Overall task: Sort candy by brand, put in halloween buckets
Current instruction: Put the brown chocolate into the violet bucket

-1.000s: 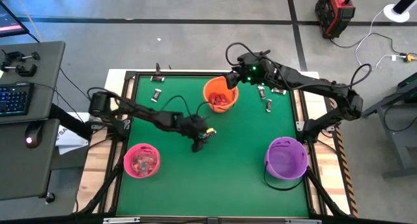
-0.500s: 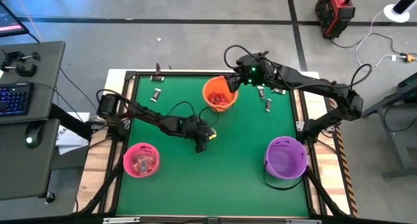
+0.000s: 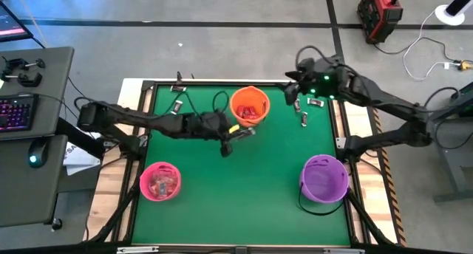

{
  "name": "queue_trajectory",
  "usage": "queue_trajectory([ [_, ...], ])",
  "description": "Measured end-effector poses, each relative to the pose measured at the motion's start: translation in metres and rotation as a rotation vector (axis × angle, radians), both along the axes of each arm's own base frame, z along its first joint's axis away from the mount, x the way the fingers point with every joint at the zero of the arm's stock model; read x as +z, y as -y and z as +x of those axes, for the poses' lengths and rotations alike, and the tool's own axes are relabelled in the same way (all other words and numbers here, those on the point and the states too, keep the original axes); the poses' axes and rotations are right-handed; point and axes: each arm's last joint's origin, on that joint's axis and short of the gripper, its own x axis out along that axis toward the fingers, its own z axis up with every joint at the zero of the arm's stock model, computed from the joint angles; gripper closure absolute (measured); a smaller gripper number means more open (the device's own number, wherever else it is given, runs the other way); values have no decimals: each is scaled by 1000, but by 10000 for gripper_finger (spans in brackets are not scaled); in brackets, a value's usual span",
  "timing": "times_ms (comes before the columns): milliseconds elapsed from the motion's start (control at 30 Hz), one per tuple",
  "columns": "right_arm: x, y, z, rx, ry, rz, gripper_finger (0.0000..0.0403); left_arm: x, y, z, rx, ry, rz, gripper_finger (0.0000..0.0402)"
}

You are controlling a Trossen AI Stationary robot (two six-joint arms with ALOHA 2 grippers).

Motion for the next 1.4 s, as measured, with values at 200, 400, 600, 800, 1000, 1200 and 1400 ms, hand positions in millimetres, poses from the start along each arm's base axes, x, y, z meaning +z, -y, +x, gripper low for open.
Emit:
queue_trajectory([
  [200,11,-8,-18,-8,31,-30,119,26,2,50,-183,85,37,401],
  [400,14,-9,-29,-85,17,-61,119,27,22,121,-380,192,20,401],
  [600,14,-9,-29,-83,20,-54,119,15,47,172,-469,300,54,401],
  [800,12,-9,-29,-80,5,-47,119,0,69,205,-506,409,66,401],
  [1000,10,-10,-29,-88,-7,-18,119,-33,86,224,-493,444,80,394],
  [1200,7,-10,-30,-85,-25,0,119,-59,87,231,-439,413,80,349],
  [1400,6,-11,-31,-79,-42,-8,119,-57,84,230,-416,384,87,282],
])
